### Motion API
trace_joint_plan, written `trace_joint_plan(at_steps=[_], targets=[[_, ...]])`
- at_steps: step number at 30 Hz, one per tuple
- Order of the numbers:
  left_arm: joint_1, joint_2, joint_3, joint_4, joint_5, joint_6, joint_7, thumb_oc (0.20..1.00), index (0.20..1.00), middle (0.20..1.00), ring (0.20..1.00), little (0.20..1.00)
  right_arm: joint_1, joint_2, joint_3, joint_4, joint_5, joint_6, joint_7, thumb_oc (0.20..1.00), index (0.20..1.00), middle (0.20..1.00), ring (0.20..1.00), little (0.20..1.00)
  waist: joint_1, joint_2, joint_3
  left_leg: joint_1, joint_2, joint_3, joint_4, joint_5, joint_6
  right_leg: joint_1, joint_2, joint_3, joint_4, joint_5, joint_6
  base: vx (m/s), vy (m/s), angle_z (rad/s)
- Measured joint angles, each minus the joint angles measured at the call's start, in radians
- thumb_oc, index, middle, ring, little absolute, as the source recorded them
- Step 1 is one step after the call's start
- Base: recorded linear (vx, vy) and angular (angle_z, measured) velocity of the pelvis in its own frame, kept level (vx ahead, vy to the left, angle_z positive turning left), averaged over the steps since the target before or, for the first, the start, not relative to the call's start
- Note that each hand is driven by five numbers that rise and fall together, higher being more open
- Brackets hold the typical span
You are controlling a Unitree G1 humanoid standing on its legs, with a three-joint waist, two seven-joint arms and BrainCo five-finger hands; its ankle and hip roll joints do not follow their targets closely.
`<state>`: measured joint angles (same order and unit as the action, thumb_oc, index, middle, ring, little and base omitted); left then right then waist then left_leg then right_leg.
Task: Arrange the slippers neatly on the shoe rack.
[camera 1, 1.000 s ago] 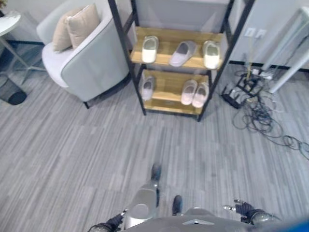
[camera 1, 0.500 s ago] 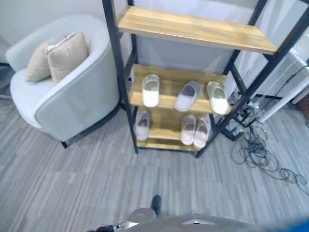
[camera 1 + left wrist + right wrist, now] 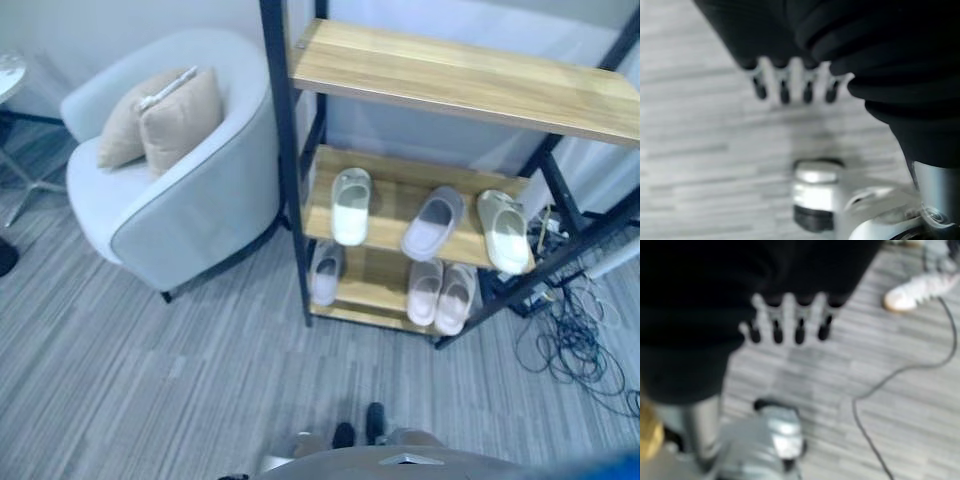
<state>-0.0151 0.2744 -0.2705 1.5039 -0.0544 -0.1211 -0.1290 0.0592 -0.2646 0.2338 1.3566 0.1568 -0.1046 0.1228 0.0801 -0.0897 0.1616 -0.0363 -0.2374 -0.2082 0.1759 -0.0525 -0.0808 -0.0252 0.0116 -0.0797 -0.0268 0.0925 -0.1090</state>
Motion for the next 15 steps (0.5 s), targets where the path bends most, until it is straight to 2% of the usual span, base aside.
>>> trace_joint_plan(at_steps=[1,2,3,4,6,7,8,10,11,12,13,15], targets=[[-0.007,0.01,0.01,-0.013,-0.002,-0.006,-0.001,1.0,1.0,1.0,1.0,1.0,-0.016,-0.003,-0.004,-0.004,0.002,0.0,-0.001,1.0,1.0,1.0,1.0,1.0,0.004,0.0,0.024,-0.047,0.006,0.033,0.087,-0.036,0.058,-0.003,-0.013,-0.011,0.008,-0.018,0.009,-0.08,-0.058,0.75],[-0.023,0.016,0.015,-0.019,-0.002,-0.006,0.007,1.0,1.0,1.0,1.0,1.0,-0.033,-0.007,-0.015,-0.005,0.008,-0.004,-0.005,1.0,1.0,1.0,1.0,1.0,-0.007,0.003,0.045,-0.09,0.034,0.038,0.154,-0.054,0.08,-0.009,-0.018,-0.026,0.017,-0.024,0.004,-0.06,-0.085,0.88],[-0.065,0.014,0.009,-0.02,-0.003,0.001,0.008,1.0,1.0,1.0,1.0,1.0,-0.104,-0.026,-0.032,-0.004,0.021,-0.004,-0.008,1.0,1.0,1.0,1.0,1.0,-0.013,0.021,0.101,-0.197,0.149,0.053,0.27,-0.069,0.056,-0.057,-0.03,-0.049,0.095,-0.077,-0.008,0.1,-0.014,0.83],[-0.081,0.016,0.002,0.003,-0.006,0.007,0.018,1.0,1.0,1.0,1.0,1.0,-0.163,-0.041,-0.026,-0.006,0.027,-0.006,-0.013,1.0,1.0,1.0,1.0,1.0,0.001,0.027,0.147,-0.209,0.219,0.021,0.214,-0.06,0.031,-0.061,-0.048,-0.049,0.122,-0.094,-0.003,0.2,0.009,0.6],[-0.078,0.009,-0.015,0.002,0.0,0.006,0.017,1.0,1.0,1.0,1.0,1.0,-0.201,-0.066,0.002,-0.025,0.023,-0.012,-0.018,1.0,1.0,1.0,1.0,1.0,0.007,0.046,0.158,-0.196,0.254,-0.026,0.066,-0.04,0.0,-0.083,-0.055,-0.043,0.148,-0.114,0.021,0.16,0.044,0.0],[-0.077,0.006,-0.039,-0.005,0.002,0.006,0.016,1.0,1.0,1.0,1.0,1.0,-0.219,-0.083,0.026,-0.029,0.015,-0.012,-0.018,1.0,1.0,1.0,1.0,1.0,0.016,0.069,0.162,-0.173,0.27,-0.055,-0.003,-0.042,0.002,-0.091,-0.047,-0.03,0.162,-0.121,0.036,-0.02,0.111,-0.49],[-0.063,0.002,-0.04,-0.009,0.008,0.008,0.016,1.0,1.0,1.0,1.0,1.0,-0.221,-0.092,0.038,-0.047,0.015,-0.027,-0.018,1.0,1.0,1.0,1.0,1.0,0.033,0.08,0.159,-0.147,0.275,-0.059,-0.043,-0.017,0.001,-0.108,-0.043,0.01,0.187,-0.133,0.058,-0.06,0.149,-0.53],[-0.063,0.006,-0.047,-0.009,0.008,0.004,0.018,1.0,1.0,1.0,1.0,1.0,-0.216,-0.092,0.039,-0.077,0.014,-0.033,-0.022,1.0,1.0,1.0,1.0,1.0,0.032,0.082,0.161,-0.166,0.26,-0.023,-0.023,-0.017,0.002,-0.135,-0.057,0.047,0.206,-0.147,0.079,-0.09,0.094,-0.39],[-0.064,0.01,-0.051,-0.01,0.008,0.002,0.021,1.0,1.0,1.0,1.0,1.0,-0.216,-0.096,0.045,-0.1,0.014,-0.034,-0.026,1.0,1.0,1.0,1.0,1.0,0.029,0.071,0.154,-0.195,0.244,-0.019,-0.007,-0.017,0.003,-0.172,-0.068,0.064,0.222,-0.149,0.084,-0.13,0.112,-0.36],[-0.068,0.01,-0.051,-0.01,0.008,0.001,0.022,1.0,1.0,1.0,1.0,1.0,-0.221,-0.098,0.045,-0.111,0.014,-0.04,-0.027,1.0,1.0,1.0,1.0,1.0,0.034,0.079,0.155,-0.214,0.244,-0.016,-0.003,-0.015,0.008,-0.188,-0.061,0.068,0.242,-0.15,0.11,-0.13,0.112,-0.41],[-0.084,0.026,-0.044,-0.039,0.006,-0.005,0.028,1.0,1.0,1.0,1.0,1.0,-0.247,-0.095,0.045,-0.132,0.016,-0.043,-0.039,1.0,1.0,1.0,1.0,1.0,0.026,0.089,0.166,-0.255,0.244,-0.004,0.003,0.028,0.034,-0.274,-0.051,0.055,0.379,-0.182,0.125,-0.1,0.109,-0.32],[-0.088,0.051,-0.052,-0.104,-0.004,-0.024,0.052,1.0,1.0,1.0,1.0,1.0,-0.247,-0.114,0.021,-0.201,0.019,-0.046,-0.061,1.0,1.0,1.0,1.0,1.0,0.019,0.085,0.193,-0.297,0.218,0.03,0.006,0.058,0.033,-0.312,-0.07,0.071,0.388,-0.206,0.132,-0.08,0.086,-0.38]])
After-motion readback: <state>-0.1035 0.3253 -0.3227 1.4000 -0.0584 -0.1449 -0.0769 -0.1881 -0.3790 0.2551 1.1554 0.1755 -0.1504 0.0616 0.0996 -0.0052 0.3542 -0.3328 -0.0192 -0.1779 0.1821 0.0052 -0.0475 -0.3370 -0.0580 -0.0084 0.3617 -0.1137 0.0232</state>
